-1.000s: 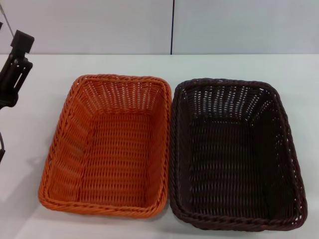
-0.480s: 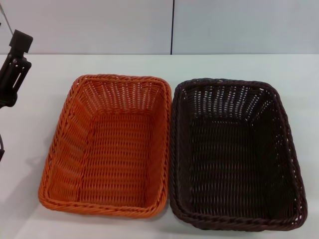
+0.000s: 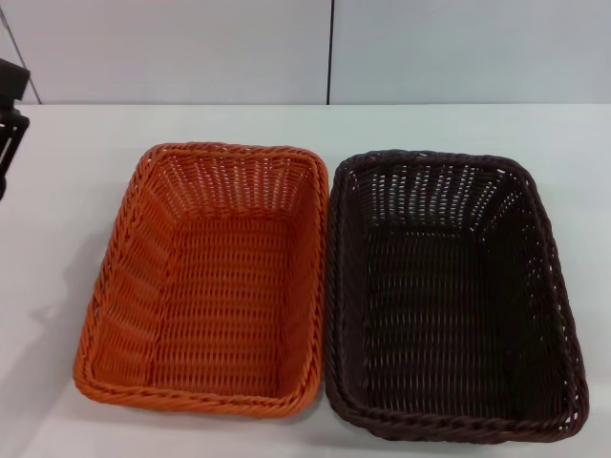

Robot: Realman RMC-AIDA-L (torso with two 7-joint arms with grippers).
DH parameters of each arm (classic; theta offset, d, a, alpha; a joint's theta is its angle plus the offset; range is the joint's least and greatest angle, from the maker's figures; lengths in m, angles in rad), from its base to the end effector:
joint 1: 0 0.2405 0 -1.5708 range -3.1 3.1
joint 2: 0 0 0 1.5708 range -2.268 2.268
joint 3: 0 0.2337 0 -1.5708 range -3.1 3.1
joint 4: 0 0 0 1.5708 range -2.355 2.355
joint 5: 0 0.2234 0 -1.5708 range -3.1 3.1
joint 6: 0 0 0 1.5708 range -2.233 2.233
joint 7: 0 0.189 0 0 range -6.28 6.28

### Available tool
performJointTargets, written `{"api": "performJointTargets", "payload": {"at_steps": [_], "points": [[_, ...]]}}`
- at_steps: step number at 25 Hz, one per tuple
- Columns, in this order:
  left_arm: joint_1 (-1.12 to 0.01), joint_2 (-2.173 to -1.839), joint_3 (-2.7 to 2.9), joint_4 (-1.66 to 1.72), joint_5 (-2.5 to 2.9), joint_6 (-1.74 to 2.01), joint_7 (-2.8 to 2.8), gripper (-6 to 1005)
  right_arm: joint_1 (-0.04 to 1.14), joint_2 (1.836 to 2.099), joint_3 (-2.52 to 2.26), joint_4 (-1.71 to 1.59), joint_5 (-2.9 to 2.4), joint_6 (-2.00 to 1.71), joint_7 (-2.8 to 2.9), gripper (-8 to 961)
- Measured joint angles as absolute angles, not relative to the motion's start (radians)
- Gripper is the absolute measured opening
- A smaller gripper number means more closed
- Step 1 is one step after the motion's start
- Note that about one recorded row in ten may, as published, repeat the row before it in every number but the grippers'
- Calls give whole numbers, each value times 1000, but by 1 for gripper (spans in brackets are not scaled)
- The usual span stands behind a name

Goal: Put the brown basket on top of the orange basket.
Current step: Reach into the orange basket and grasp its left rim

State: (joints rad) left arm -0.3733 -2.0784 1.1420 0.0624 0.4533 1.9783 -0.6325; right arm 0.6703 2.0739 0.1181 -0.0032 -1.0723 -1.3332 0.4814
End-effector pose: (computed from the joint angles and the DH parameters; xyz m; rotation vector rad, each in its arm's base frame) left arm -0.2364 0.2876 0.0591 -1.5566 -0.2168 -1.5340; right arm 0.2916 0.4223 0.0926 -1.0930 0.6238 1.1336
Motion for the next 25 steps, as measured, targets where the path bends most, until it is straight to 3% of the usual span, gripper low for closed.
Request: {"api": "performJointTargets", "payload": {"at_steps": [5,10,14,18,20,22,25], "points": [[-380,-2076,1141,50,428,1967,-680,806,670,2074,118,-1,-1075,-1324,481,678],[-365,-2043,1141,164,426,1866,-857,805,667,2073,72,0,-1112,-1330,497,677],[-362,-2040,1141,182,427,1854,-871,804,669,2073,58,-2,-1123,-1333,498,676],[-360,-1995,1150,270,433,1811,-1003,804,678,2071,41,-4,-1140,-1337,505,678],[-360,-1995,1150,270,433,1811,-1003,804,680,2071,39,-5,-1142,-1337,516,678],[-354,-1954,1147,367,474,1756,-1108,803,680,2071,34,-7,-1142,-1338,530,677],[-349,-1944,1143,405,499,1716,-1153,803,678,2071,3,-22,-1142,-1348,543,676]]}}
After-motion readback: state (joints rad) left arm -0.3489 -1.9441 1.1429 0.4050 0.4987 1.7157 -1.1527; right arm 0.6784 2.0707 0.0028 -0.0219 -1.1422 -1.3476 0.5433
